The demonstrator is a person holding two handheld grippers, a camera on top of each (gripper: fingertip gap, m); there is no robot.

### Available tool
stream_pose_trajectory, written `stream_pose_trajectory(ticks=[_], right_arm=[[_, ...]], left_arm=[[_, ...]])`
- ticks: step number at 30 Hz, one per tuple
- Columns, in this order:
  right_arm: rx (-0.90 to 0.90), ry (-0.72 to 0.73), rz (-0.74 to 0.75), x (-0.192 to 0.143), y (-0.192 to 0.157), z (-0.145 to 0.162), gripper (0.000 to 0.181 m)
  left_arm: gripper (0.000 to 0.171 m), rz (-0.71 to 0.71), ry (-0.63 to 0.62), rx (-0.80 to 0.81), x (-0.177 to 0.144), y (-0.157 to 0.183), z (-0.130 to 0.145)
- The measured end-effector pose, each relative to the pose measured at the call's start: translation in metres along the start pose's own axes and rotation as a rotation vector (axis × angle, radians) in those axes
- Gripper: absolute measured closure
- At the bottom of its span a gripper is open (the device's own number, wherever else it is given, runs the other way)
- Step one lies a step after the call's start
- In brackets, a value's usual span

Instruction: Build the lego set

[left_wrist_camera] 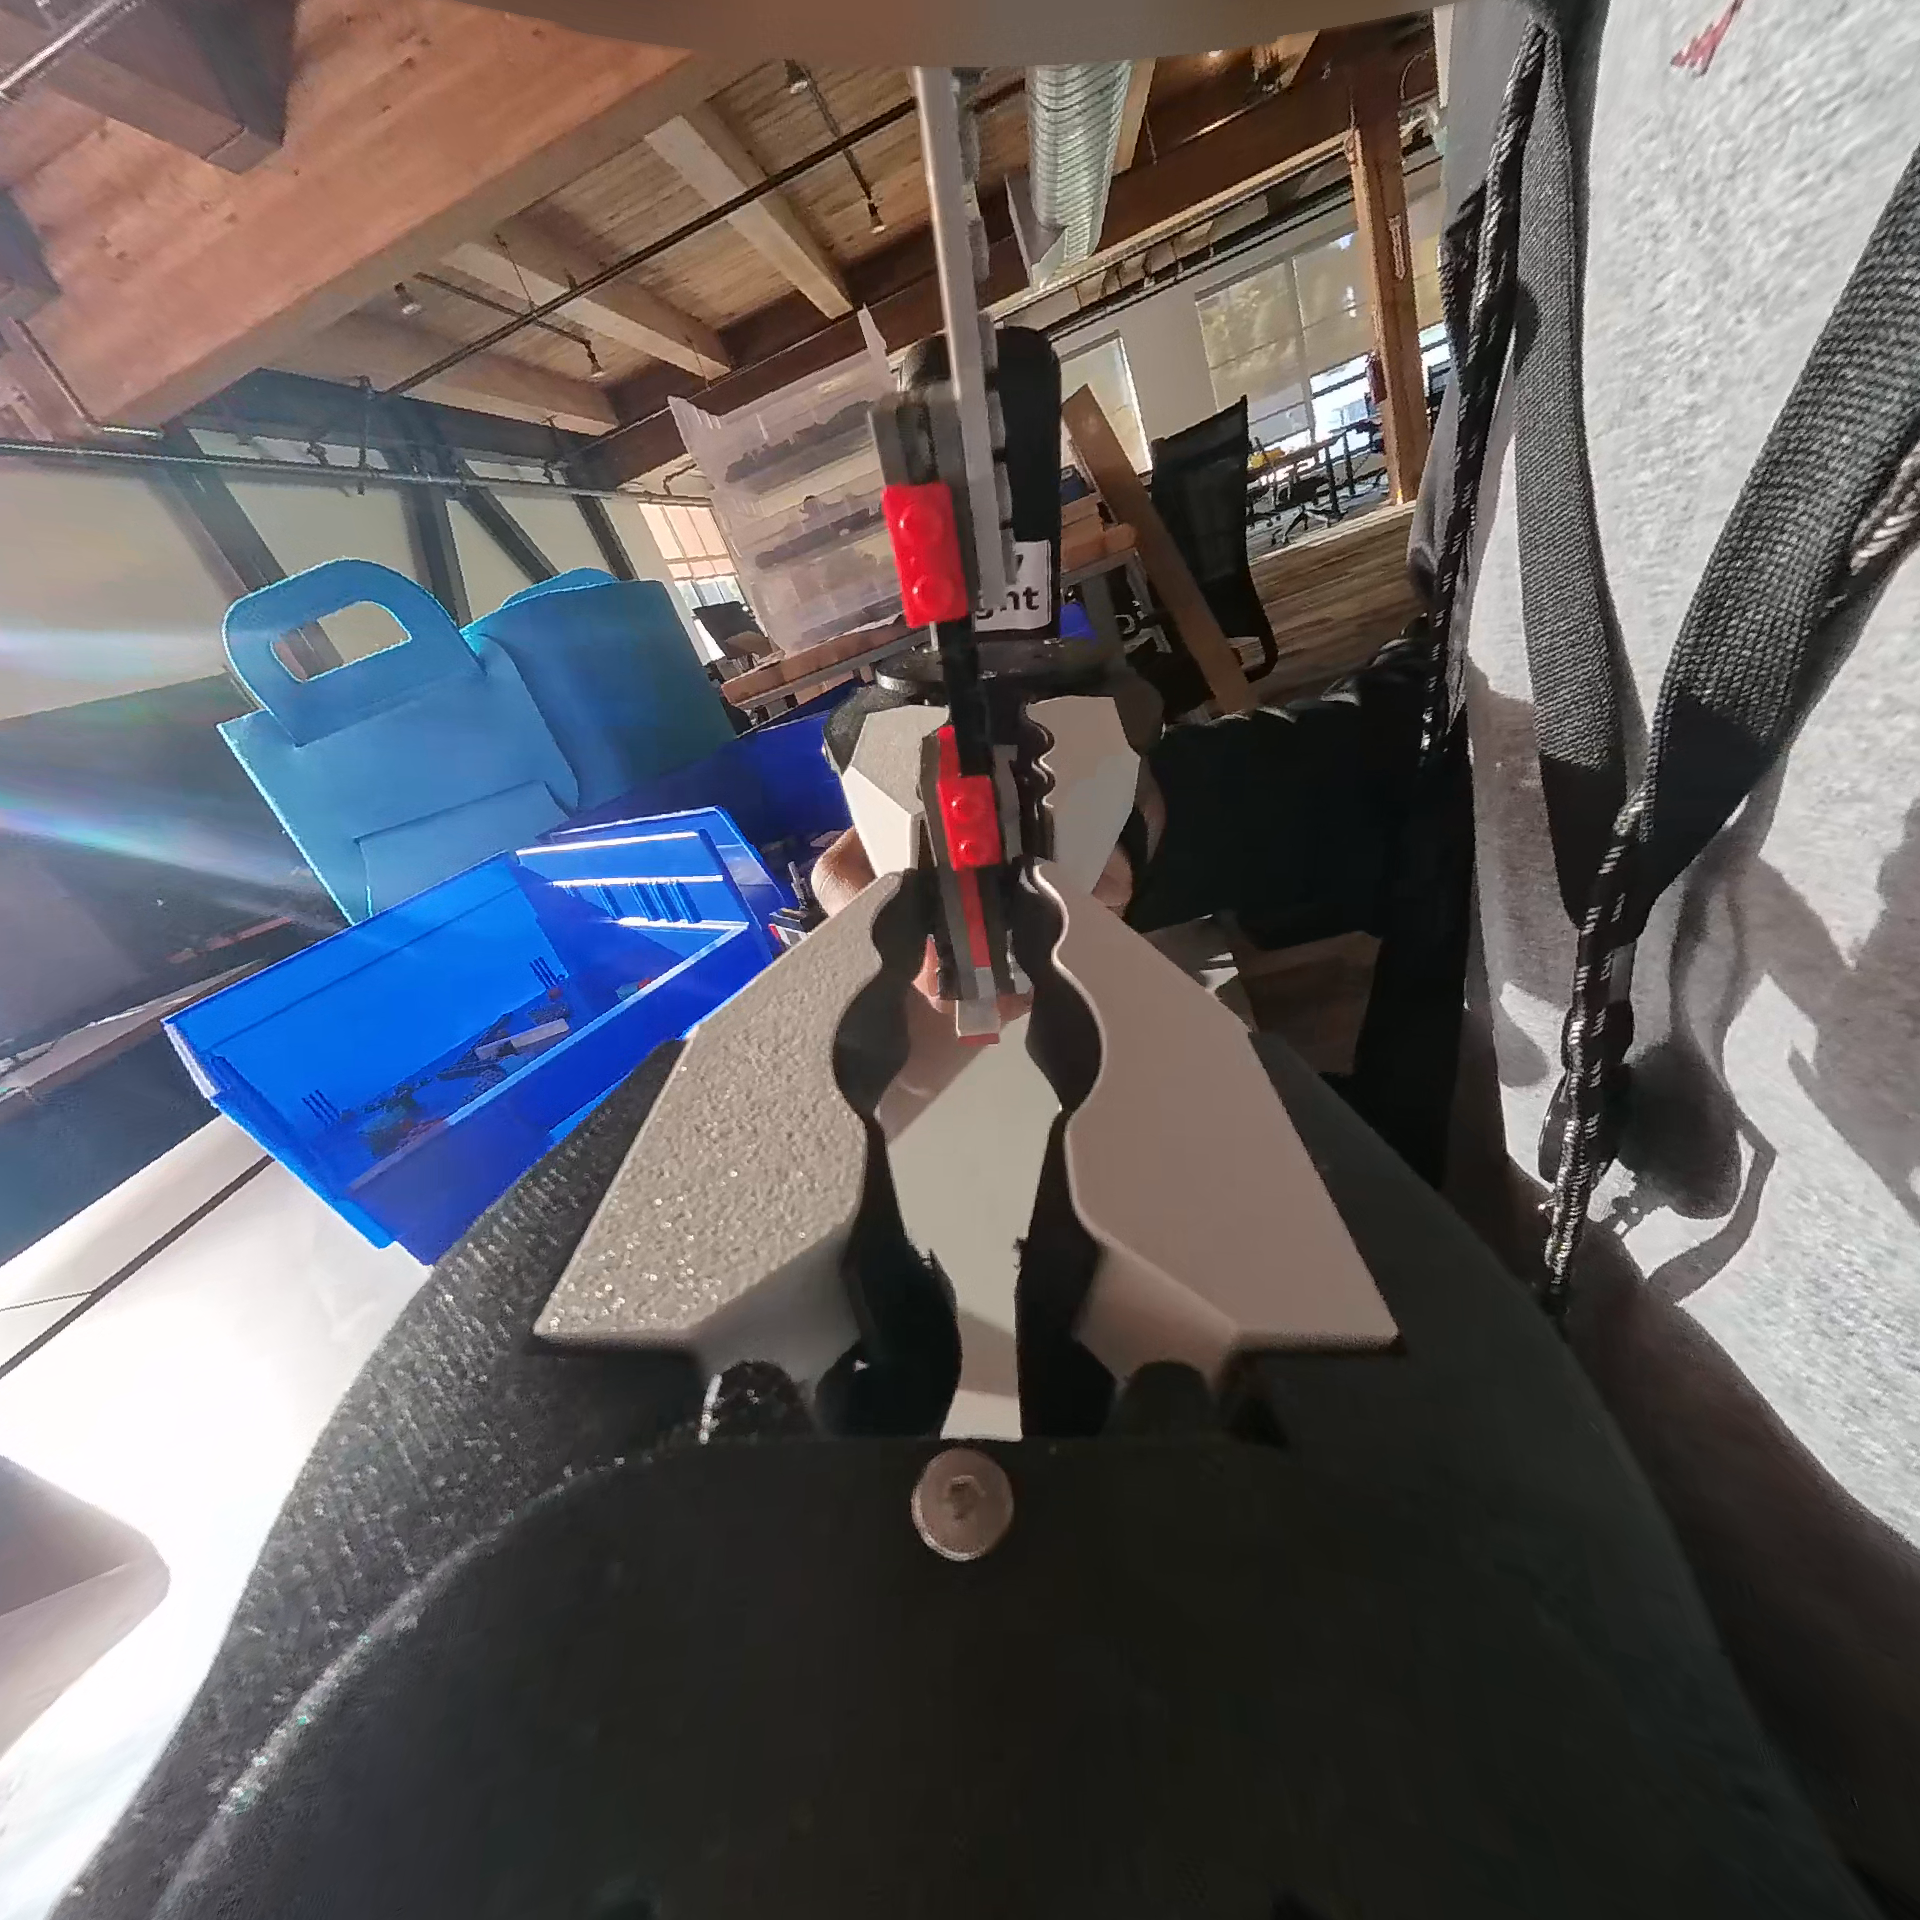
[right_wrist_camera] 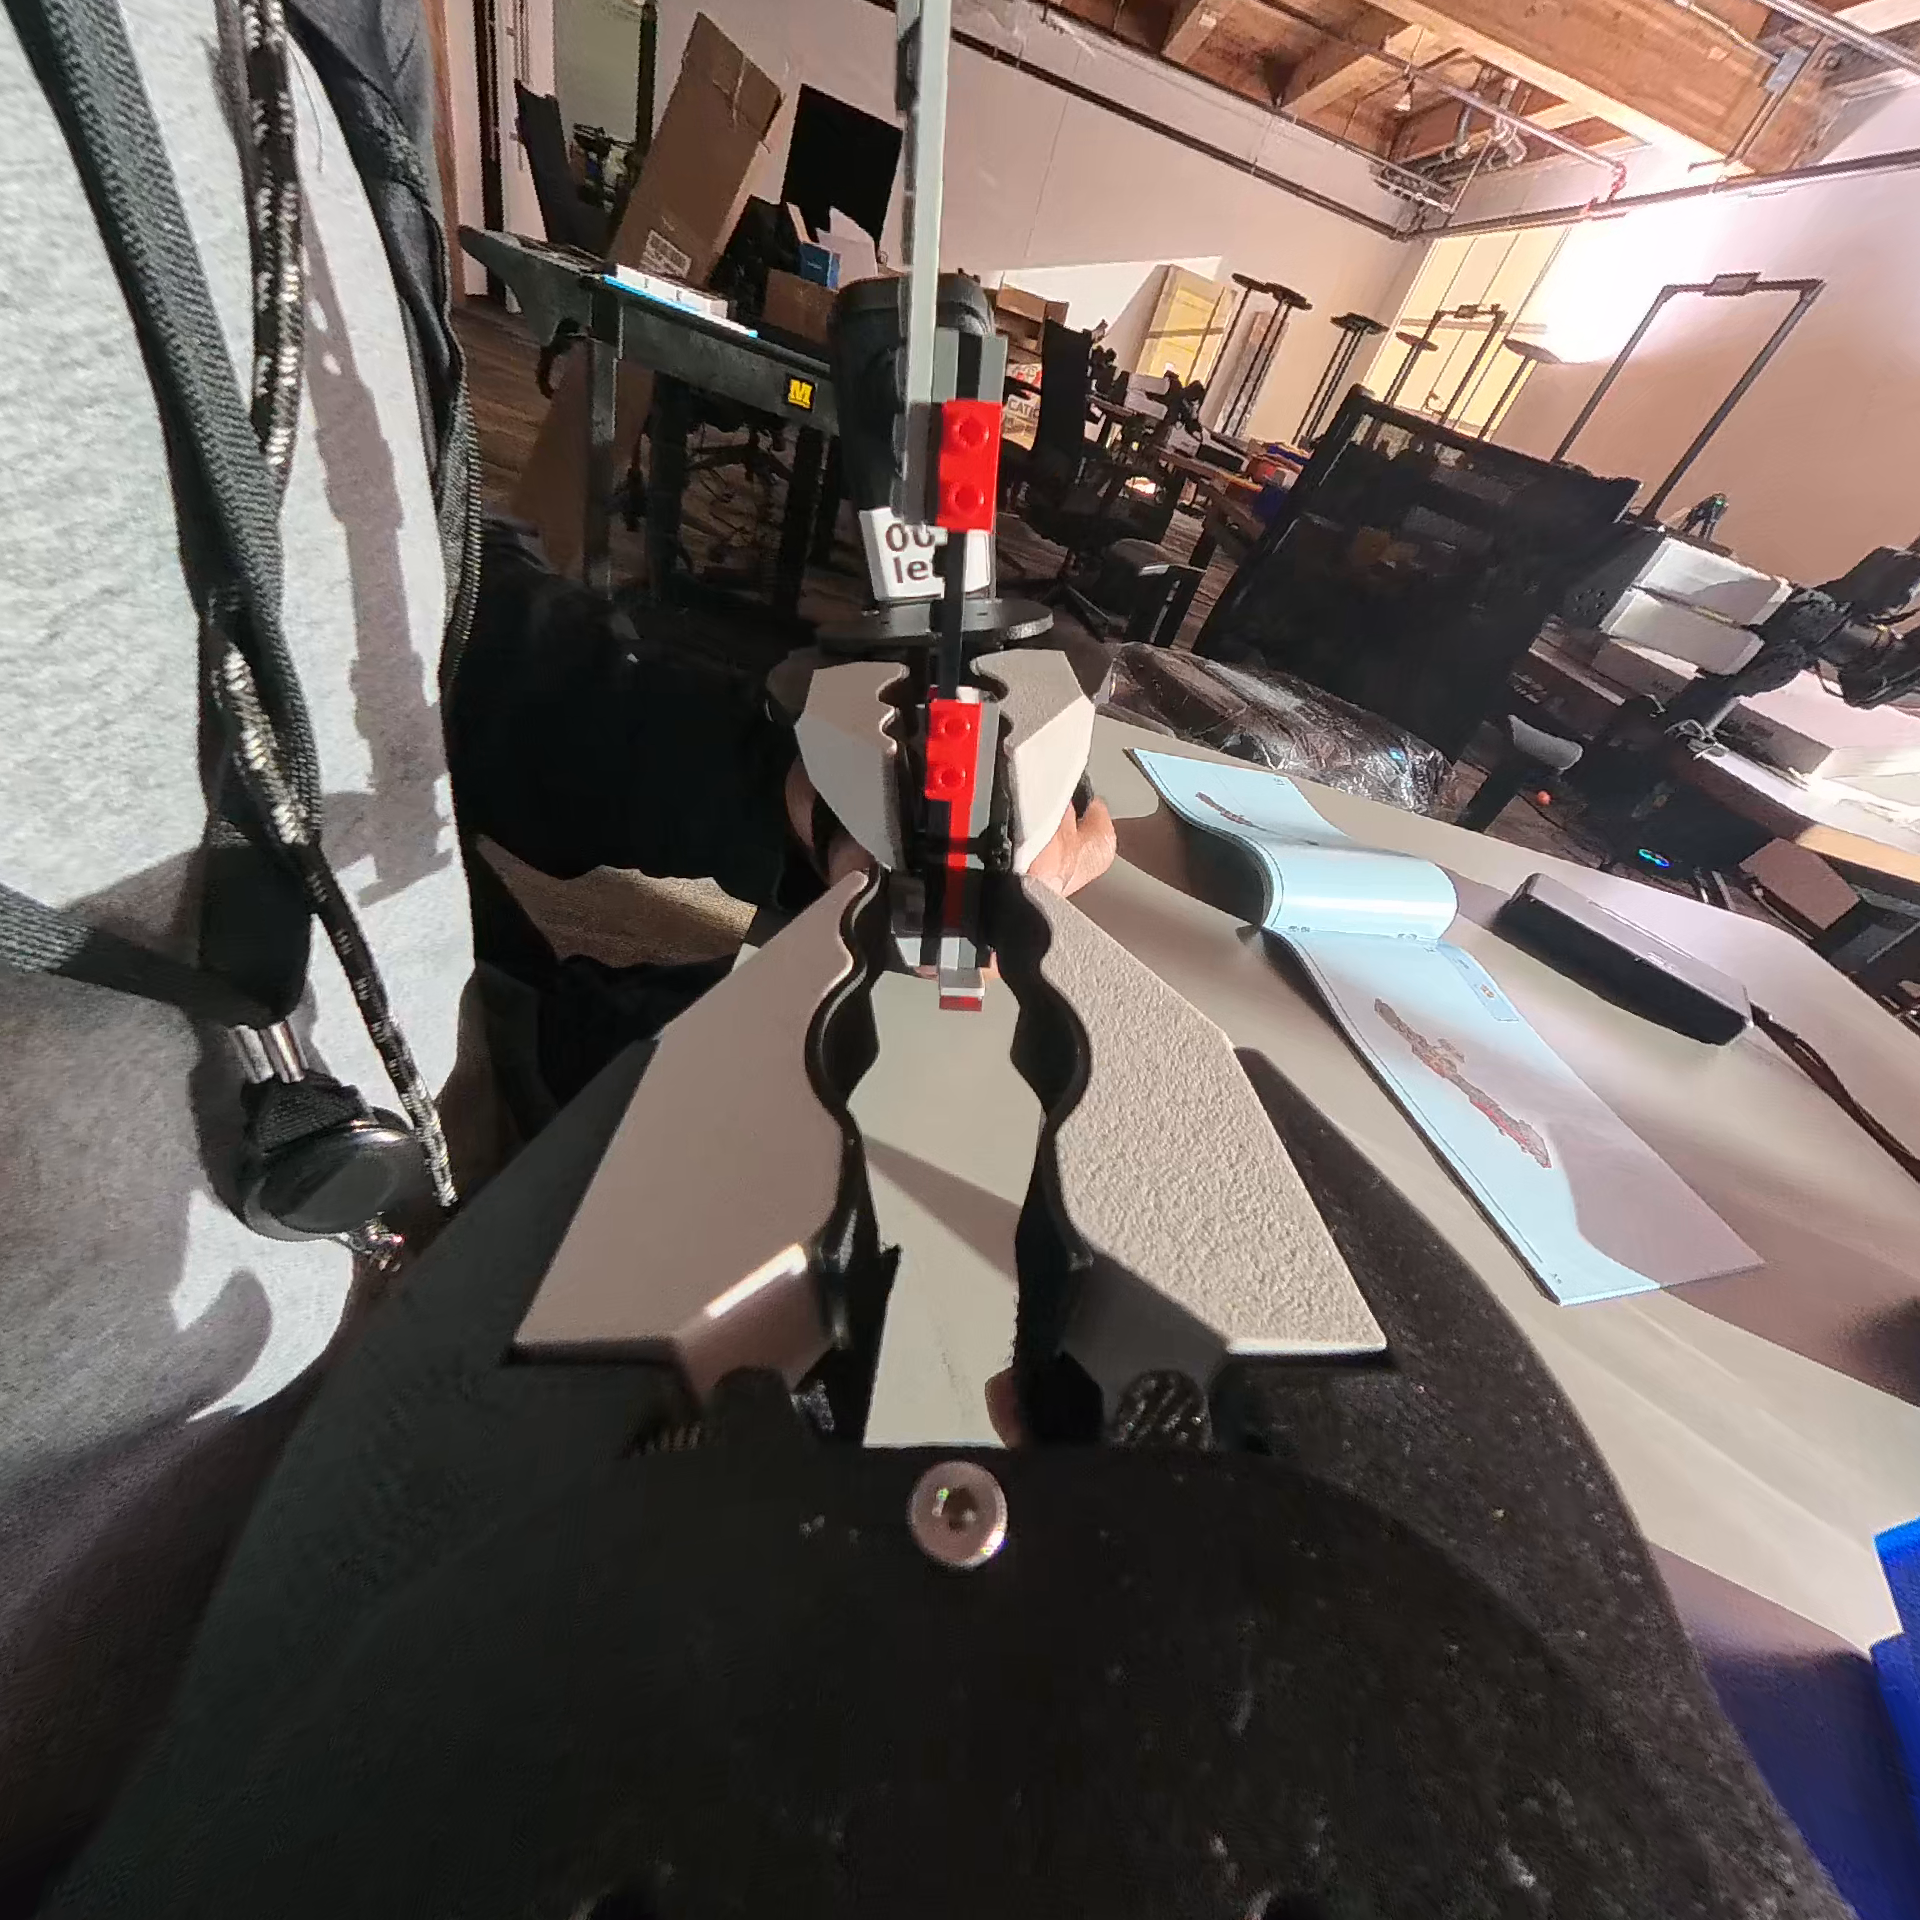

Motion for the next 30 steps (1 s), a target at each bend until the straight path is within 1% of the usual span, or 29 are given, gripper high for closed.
stream_pose_trajectory(ticks=[7, 12, 19, 23, 26, 30], right_arm=[[0.003, 0.001, -0.005, 0.0005, -0.0005, 0.0003, 0.158], [0.015, 0.001, 0.036, -0.0005, 0.0007, 0.0014, 0.157], [0.083, 0.028, 0.066, -0.0057, 0.0056, 0.0035, 0.148], [0.098, 0.069, 0.057, -0.0049, 0.0046, 0.0018, 0.150], [0.079, 0.074, 0.044, -0.0046, 0.0030, 0.0015, 0.157], [0.049, 0.082, 0.033, -0.0058, 0.0014, 0.0014, 0.159]], left_arm=[[0.154, 0.004, -0.001, 0.004, -0.0008, 0.0003, 0.0005], [0.154, -0.017, 0.005, -0.017, -0.0007, -0.0028, 0.0013], [0.154, -0.036, 0.071, -0.062, -0.0071, -0.0080, -0.0031], [0.154, -0.019, 0.064, -0.065, -0.0052, -0.0065, -0.0019], [0.154, -0.008, 0.055, -0.068, -0.0034, -0.0057, -0.0009], [0.154, 0.003, 0.053, -0.059, -0.0027, -0.0041, -0.0005]])
Point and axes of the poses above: each gripper's, where its closed fingertips meet, x out along the fingers, z out of its underside, y = z × x across the jaws, the point moved 8 cm from there along -x, back along the fingers, and after that the axes turned 4 degrees about -x, right-handed, at the moved point
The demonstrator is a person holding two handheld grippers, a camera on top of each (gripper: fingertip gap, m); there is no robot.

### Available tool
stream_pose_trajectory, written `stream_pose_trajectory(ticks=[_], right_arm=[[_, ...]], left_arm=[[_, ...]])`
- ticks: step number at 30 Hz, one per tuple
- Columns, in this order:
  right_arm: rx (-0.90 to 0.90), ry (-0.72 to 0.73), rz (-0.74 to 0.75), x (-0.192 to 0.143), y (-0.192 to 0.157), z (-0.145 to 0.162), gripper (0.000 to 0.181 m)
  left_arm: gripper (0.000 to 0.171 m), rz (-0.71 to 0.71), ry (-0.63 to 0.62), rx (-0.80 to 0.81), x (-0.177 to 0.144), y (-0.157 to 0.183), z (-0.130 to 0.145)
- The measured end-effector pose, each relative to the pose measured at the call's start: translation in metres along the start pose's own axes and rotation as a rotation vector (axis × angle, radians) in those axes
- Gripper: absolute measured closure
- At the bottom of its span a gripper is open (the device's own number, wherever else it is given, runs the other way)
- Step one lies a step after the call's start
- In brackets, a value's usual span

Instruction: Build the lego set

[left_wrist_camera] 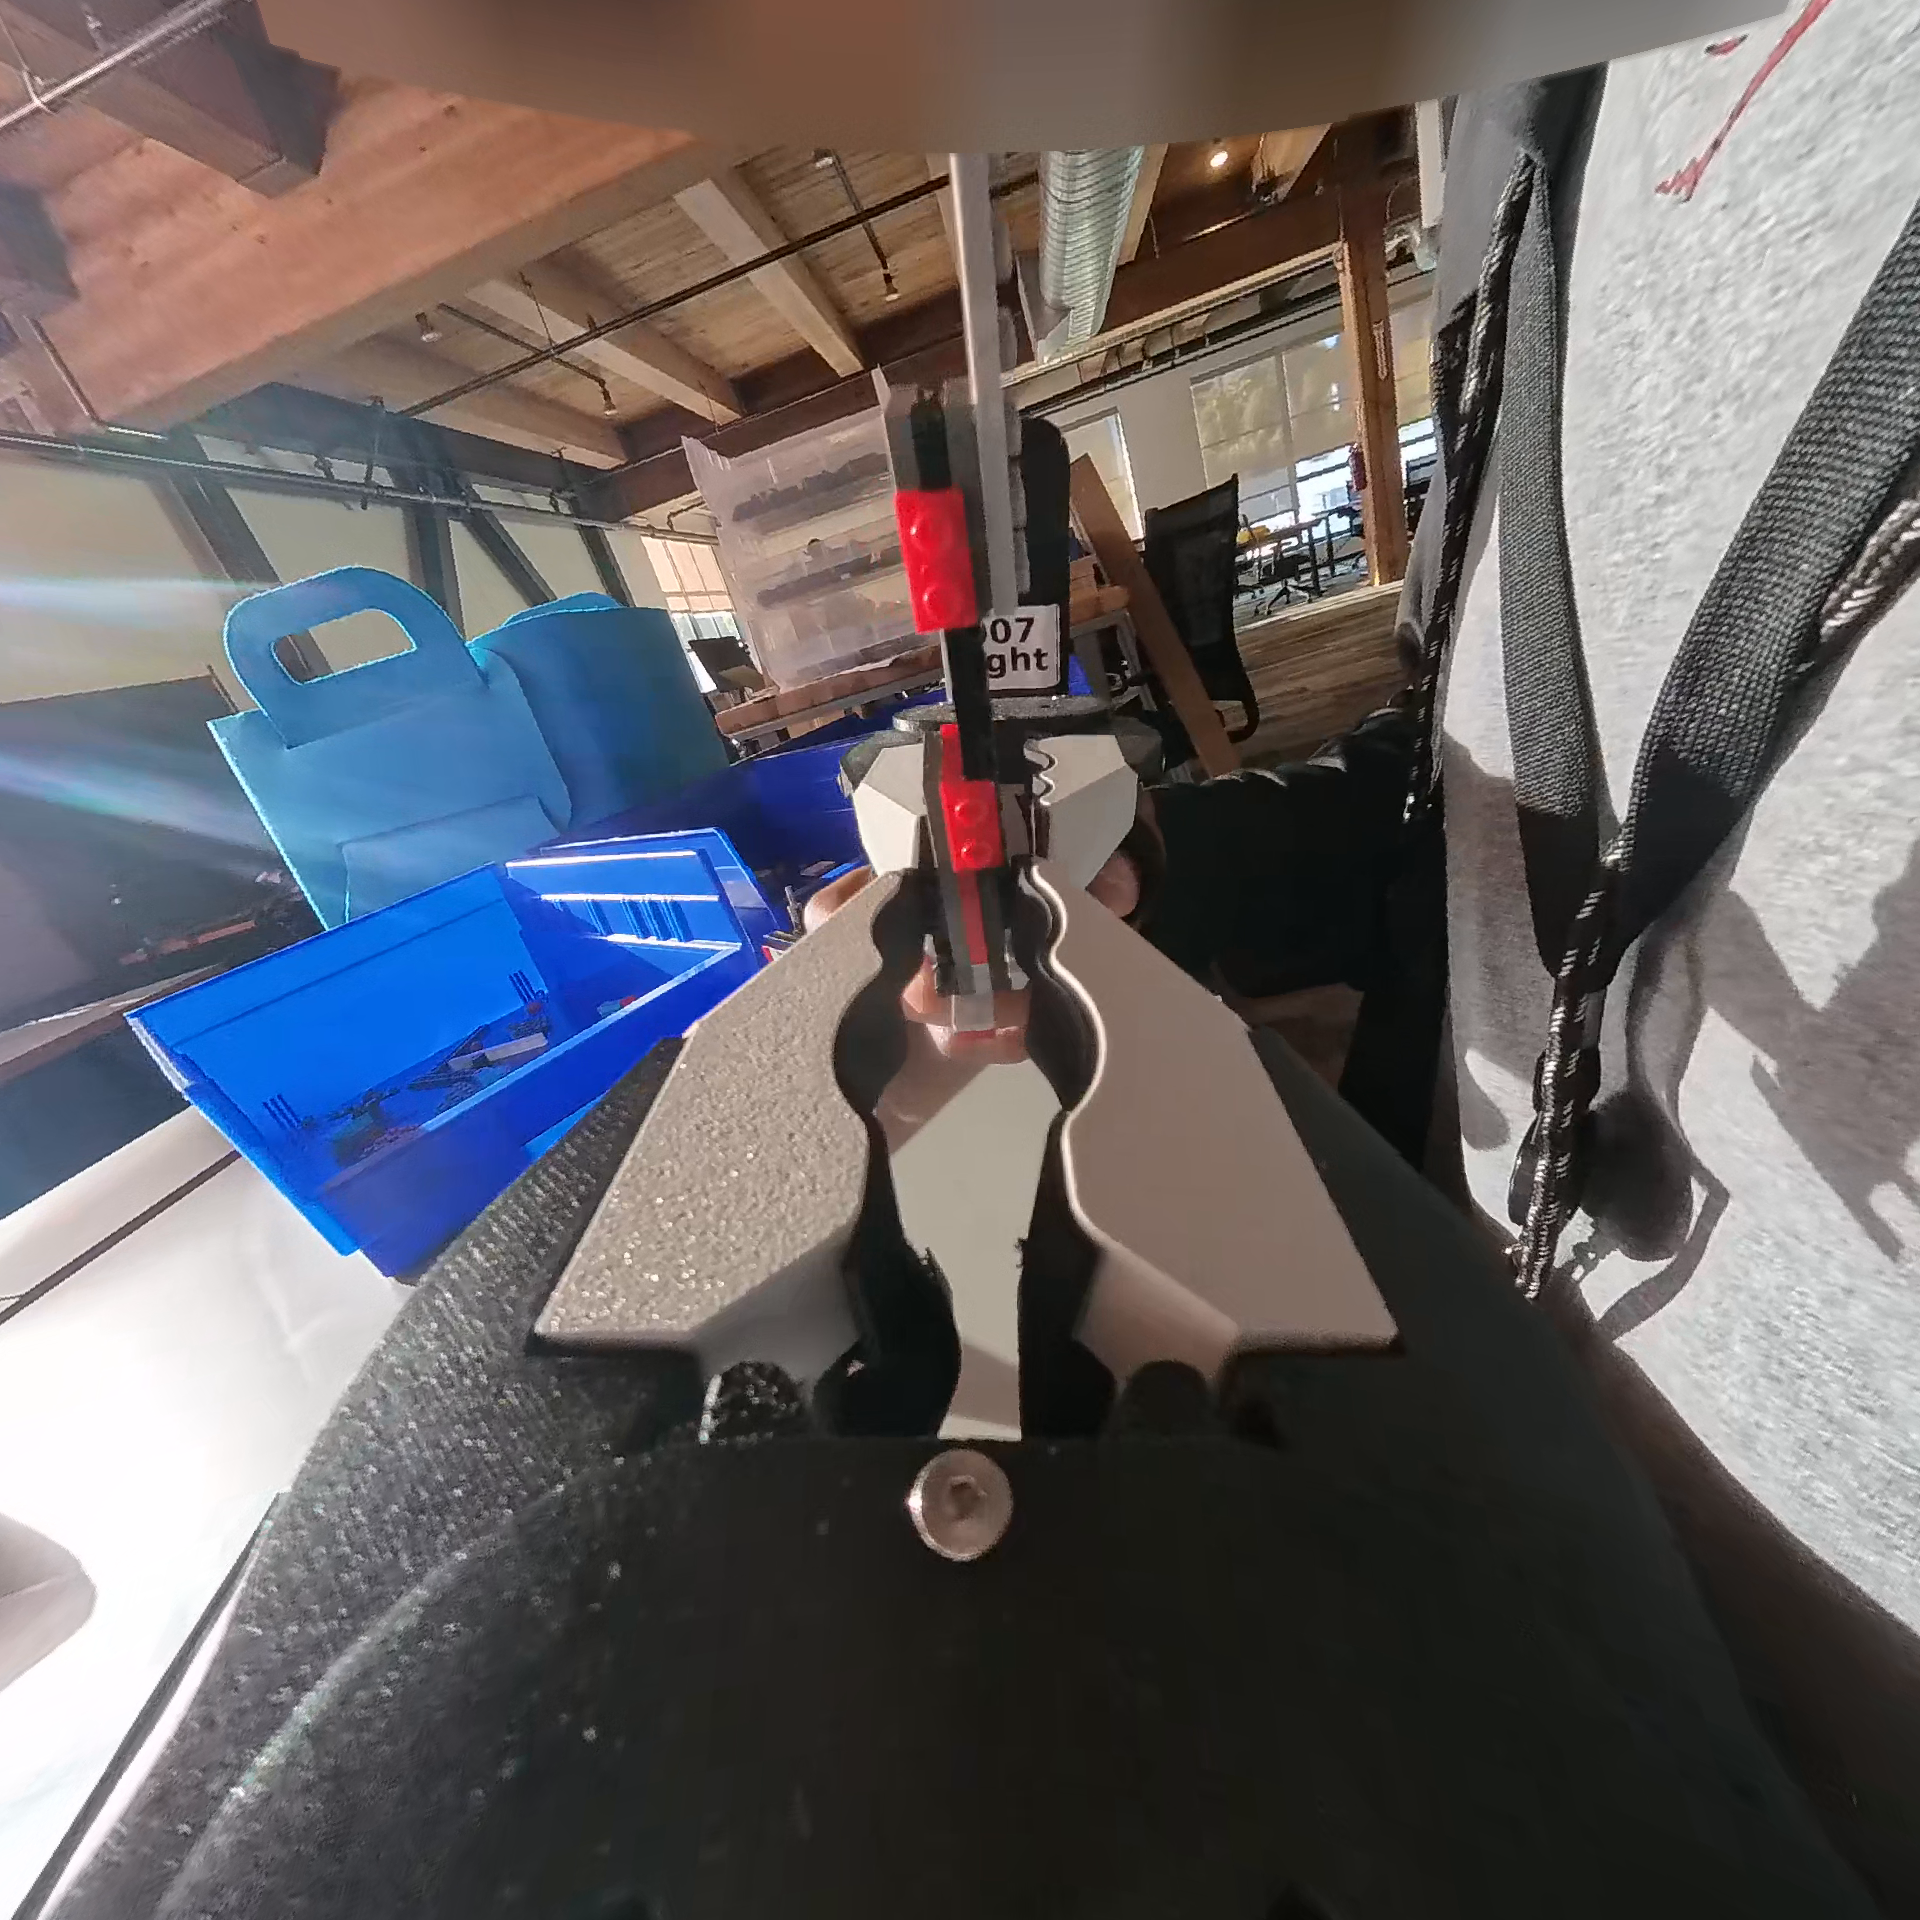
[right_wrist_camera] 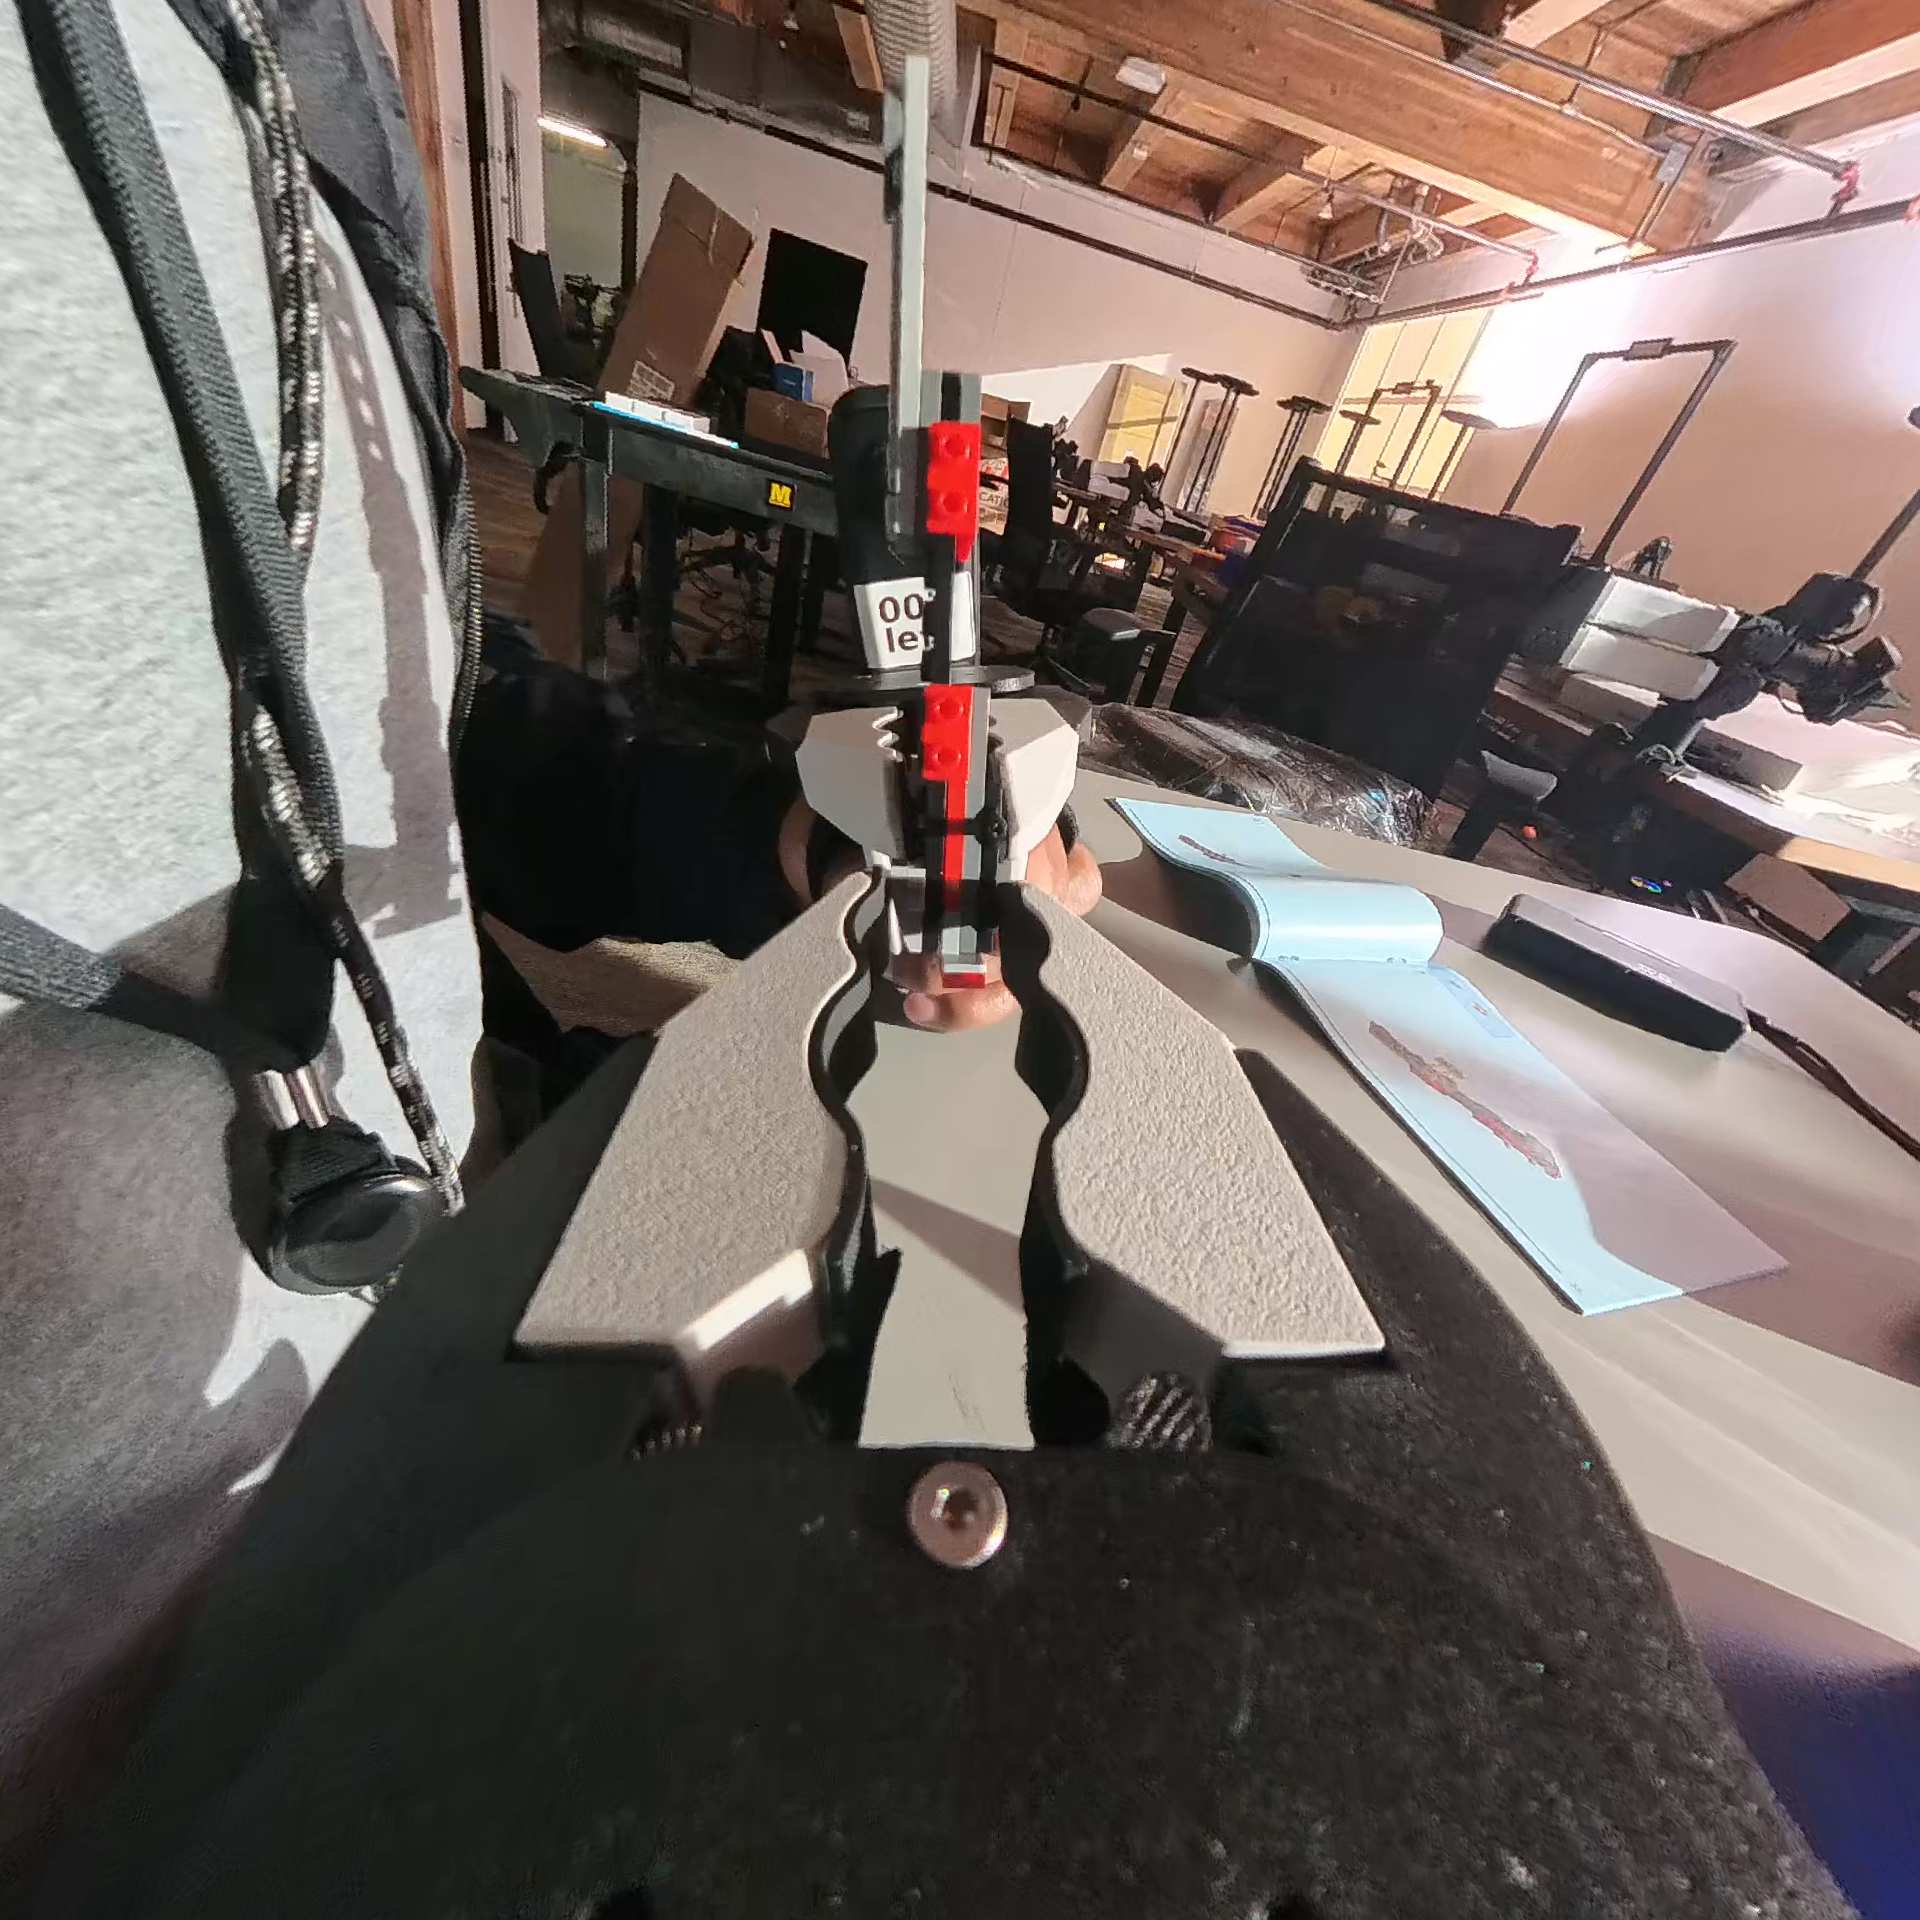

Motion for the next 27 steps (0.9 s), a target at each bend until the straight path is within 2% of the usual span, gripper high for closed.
stream_pose_trajectory(ticks=[27], right_arm=[[-0.010, -0.033, -0.077, -0.0031, 0.0011, 0.0031, 0.159]], left_arm=[[0.154, 0.028, -0.034, 0.028, 0.0028, 0.0039, 0.0007]])
Point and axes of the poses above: each gripper's, where its closed fingertips meet, x out along the fingers, z out of its underside, y = z × x across the jaws, the point moved 8 cm from there along -x, back along the fingers, and after that the axes turned 4 degrees about -x, right-handed, at the moved point
